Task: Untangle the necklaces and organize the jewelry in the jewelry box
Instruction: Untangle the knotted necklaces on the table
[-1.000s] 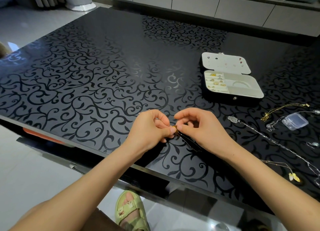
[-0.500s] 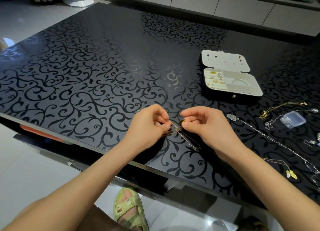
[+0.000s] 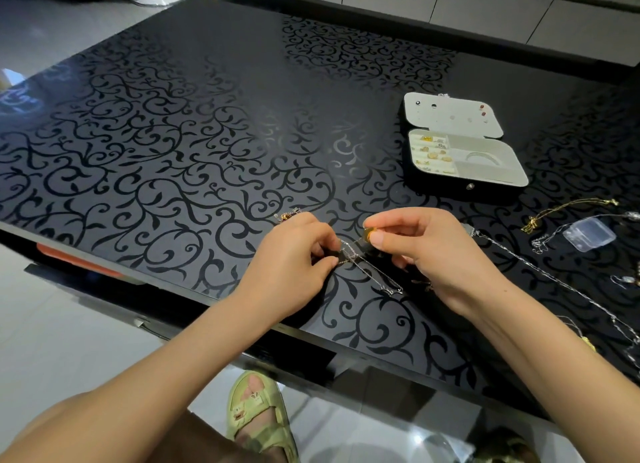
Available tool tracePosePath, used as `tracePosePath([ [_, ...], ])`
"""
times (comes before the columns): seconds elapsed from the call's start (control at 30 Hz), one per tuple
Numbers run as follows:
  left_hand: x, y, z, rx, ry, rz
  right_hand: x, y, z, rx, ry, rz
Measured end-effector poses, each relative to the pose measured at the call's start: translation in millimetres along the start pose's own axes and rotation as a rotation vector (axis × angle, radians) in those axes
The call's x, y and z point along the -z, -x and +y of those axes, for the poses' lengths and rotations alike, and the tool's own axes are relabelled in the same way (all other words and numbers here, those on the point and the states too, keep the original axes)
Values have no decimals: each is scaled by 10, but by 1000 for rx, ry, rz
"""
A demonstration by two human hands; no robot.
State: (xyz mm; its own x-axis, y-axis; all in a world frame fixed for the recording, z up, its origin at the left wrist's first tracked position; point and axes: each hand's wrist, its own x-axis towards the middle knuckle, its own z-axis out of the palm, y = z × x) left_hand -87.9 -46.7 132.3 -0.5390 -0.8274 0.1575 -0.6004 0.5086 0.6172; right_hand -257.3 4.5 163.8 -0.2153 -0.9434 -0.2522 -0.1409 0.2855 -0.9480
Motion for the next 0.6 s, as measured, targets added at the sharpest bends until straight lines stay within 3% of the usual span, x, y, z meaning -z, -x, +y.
tracePosePath([
  [0.27, -41, 92, -53, -89, -97, 41, -8, -12, -44, -24, -2, 15],
  [0.6, -145, 115, 81, 85, -11, 144, 10, 47, -120, -36, -76, -33],
])
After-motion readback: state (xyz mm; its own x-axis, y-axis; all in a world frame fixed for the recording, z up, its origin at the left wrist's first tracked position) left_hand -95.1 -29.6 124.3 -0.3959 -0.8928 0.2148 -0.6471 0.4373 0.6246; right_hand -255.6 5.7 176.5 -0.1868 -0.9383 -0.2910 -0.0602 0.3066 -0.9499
